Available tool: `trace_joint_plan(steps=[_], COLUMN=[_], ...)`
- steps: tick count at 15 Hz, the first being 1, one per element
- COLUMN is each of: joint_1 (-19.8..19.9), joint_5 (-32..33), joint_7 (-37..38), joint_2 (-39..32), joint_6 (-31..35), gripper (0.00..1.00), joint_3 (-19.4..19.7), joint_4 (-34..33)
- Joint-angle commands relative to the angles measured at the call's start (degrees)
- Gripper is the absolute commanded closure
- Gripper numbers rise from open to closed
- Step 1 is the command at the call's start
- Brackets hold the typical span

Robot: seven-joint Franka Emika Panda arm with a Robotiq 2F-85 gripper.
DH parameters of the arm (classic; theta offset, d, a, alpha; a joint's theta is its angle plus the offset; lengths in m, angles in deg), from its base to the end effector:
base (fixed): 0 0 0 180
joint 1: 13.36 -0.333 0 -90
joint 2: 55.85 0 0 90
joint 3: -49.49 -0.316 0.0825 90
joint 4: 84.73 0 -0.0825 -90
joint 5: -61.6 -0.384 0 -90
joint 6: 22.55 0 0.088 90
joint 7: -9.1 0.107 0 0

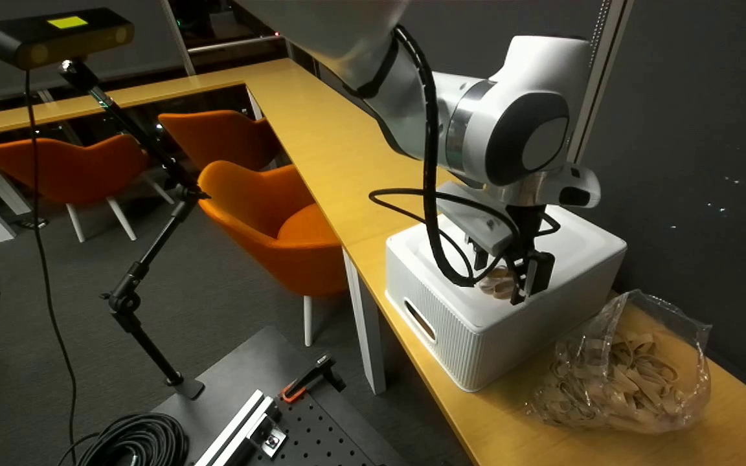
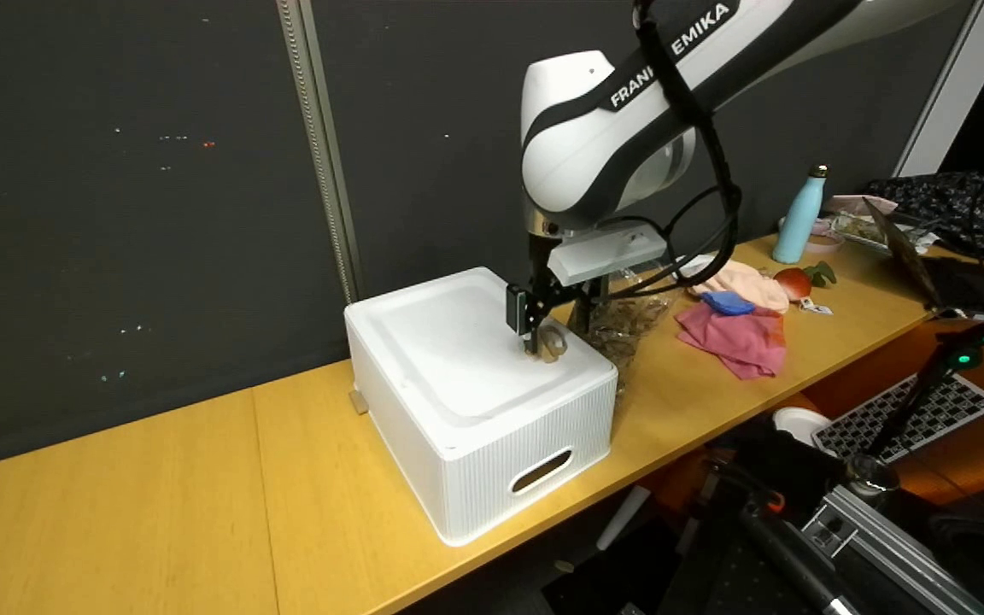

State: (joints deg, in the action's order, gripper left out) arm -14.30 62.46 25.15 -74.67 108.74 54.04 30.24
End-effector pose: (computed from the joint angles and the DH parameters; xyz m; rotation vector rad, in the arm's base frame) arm 0.5965 -0.0366 0.2892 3.0579 -0.5081 -0.0597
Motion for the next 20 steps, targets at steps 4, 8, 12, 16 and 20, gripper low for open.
trace_joint_plan(steps=[4, 8, 12, 16, 20], joint_1=[0.0, 0.0, 0.0, -0.1, 0.0], joint_5=[0.5, 0.7, 0.5, 0.8, 1.5], joint_7=[0.6, 0.7, 0.7, 1.0, 1.3], joint_2=[-0.6, -0.4, 0.2, 2.1, 4.7], joint_6=[2.6, 2.9, 2.9, 2.6, 2.0], gripper=[0.33, 0.59, 0.87, 1.00, 0.99], joint_3=[0.2, 0.4, 0.4, 0.5, 0.9], joint_4=[0.8, 0.9, 1.2, 2.3, 2.6])
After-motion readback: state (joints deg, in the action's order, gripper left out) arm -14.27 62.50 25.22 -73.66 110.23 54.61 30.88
